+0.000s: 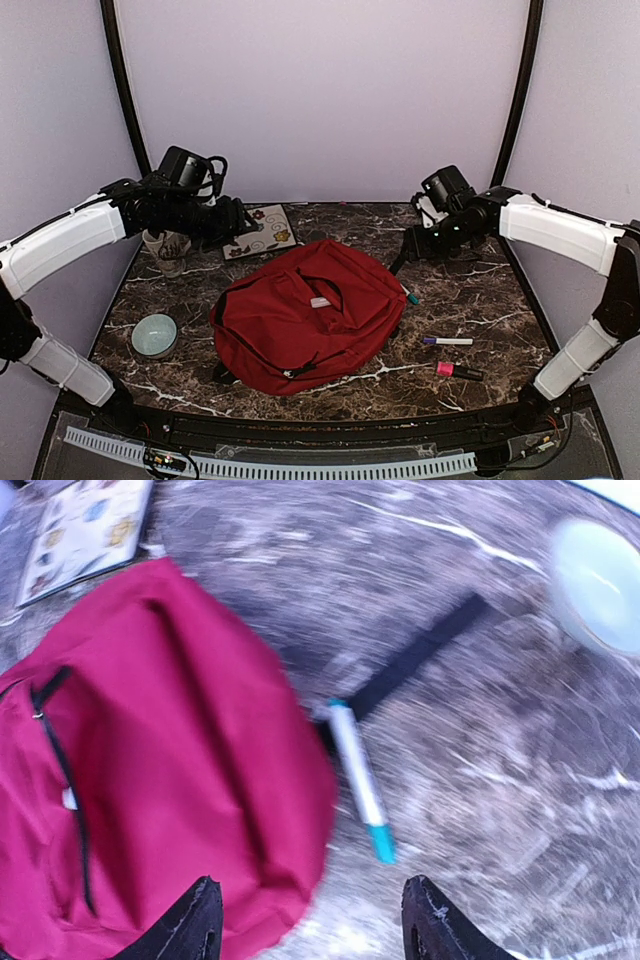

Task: Pack the student bag
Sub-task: Pick up the pen from the center of the board.

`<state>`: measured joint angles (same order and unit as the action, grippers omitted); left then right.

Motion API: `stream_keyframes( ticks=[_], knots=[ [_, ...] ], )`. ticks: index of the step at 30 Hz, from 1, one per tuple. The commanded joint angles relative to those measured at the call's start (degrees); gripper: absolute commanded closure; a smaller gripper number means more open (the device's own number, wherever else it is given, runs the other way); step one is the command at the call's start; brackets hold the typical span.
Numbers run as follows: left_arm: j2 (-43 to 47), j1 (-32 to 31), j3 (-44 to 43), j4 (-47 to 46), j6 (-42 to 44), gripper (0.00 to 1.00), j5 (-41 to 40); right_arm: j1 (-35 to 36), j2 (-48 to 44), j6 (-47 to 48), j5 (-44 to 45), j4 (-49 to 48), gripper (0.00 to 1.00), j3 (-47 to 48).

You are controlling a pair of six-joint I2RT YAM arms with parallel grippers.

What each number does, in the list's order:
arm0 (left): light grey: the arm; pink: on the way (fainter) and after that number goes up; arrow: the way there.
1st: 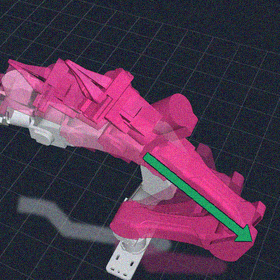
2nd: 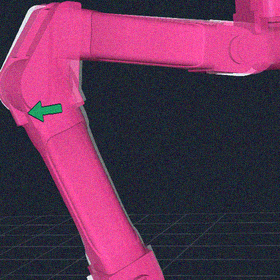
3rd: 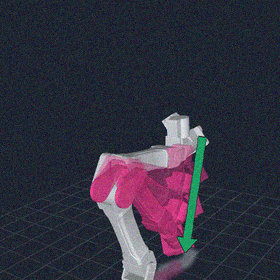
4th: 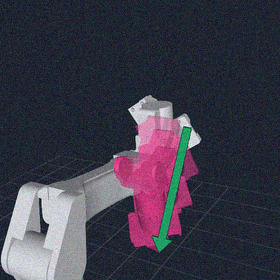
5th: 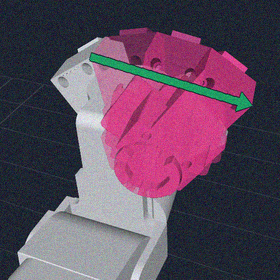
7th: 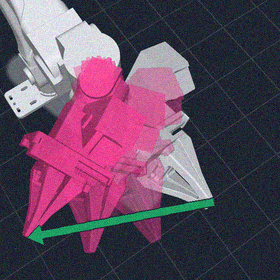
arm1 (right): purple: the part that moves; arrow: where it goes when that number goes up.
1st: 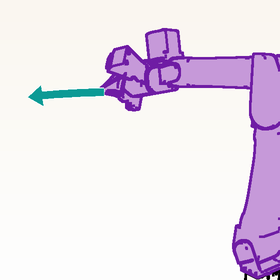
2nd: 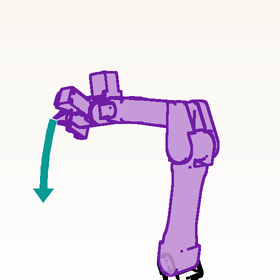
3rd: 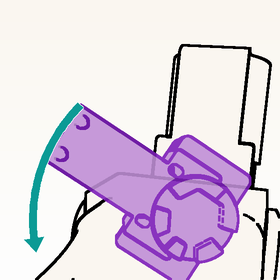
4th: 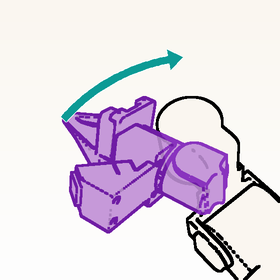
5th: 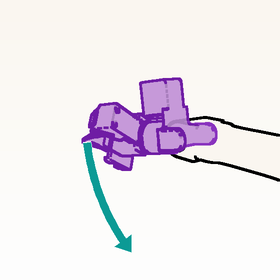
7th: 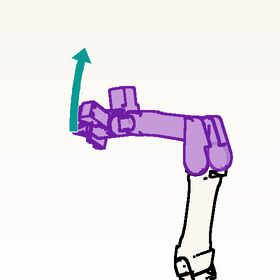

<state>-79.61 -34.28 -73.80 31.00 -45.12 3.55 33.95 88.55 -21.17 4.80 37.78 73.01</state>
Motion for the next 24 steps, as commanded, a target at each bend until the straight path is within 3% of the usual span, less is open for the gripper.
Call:
stream_keyframes(
  ticks=[1,9,14,24],
  knots=[
    [-1.16,0.18,-4.7,4.17,10.38,0.35,-2.01,-4.28,-4.19,-1.59,3.45,2.58,0.38,-4.03],
    [-3.99,0.27,-10.12,2.71,13.68,0.25,-1.4,-7.32,-8.27,-0.53,1.14,4.08,0.38,-11.46],
    [-3.18,0.27,-9.23,2.36,12.67,0.25,-0.62,-7.32,-10.74,4.67,-7.21,-8.01,0.4,-19.49],
    [0.46,0.27,-9.01,5.63,11.19,0.27,-1.61,-7.33,6.29,18.97,-9.37,-12.76,0.51,-13.99]
  ],
)
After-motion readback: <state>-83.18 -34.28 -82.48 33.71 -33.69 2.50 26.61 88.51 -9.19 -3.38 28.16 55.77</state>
